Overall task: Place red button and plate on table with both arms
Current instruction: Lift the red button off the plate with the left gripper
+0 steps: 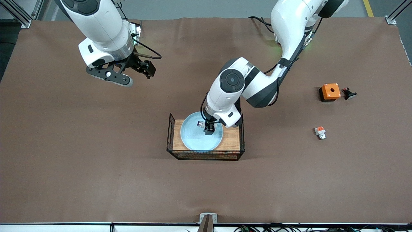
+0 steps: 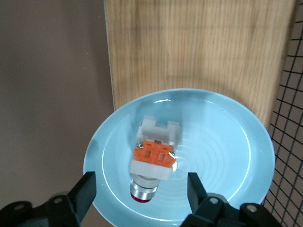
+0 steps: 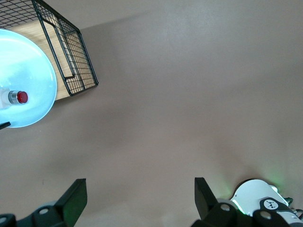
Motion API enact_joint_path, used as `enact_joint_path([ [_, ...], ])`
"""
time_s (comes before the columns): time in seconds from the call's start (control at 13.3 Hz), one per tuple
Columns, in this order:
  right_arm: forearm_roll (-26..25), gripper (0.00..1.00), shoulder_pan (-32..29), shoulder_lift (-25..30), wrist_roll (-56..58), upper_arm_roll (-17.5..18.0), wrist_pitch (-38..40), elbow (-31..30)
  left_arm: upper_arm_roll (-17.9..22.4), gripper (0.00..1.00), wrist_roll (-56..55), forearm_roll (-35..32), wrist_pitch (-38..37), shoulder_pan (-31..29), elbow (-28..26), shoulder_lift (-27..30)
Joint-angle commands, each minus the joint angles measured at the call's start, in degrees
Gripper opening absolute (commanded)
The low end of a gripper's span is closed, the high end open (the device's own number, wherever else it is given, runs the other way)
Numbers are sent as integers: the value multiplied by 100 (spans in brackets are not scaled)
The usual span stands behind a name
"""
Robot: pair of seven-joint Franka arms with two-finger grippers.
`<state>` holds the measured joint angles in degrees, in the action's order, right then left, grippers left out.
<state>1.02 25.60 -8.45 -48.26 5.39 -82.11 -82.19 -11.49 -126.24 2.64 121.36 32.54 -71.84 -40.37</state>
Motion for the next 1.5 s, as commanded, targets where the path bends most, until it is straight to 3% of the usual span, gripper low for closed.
enact_joint_path([
  [0.0,-75,100,68,-17,-79,-56,2,97,68,85,152,114,19,51,171,-173],
  [0.53,-198,100,50,-17,-52,-91,-6,194,68,79,249,114,-60,34,171,-278],
  [0.6,-416,100,85,-17,-52,-73,-119,185,68,73,249,114,-60,34,179,-287],
  [0.75,-647,100,173,1,-26,-56,-226,203,59,44,249,122,-60,7,170,-288],
  [0.98,-673,100,191,-8,-8,-64,-226,291,41,9,249,122,-112,-2,179,-226],
  [1.05,-673,100,191,-17,-17,-64,-235,291,24,4,249,122,-174,-2,179,-200],
  [1.43,-611,100,200,-8,-70,-47,-508,247,41,1,783,105,-980,-54,179,572],
])
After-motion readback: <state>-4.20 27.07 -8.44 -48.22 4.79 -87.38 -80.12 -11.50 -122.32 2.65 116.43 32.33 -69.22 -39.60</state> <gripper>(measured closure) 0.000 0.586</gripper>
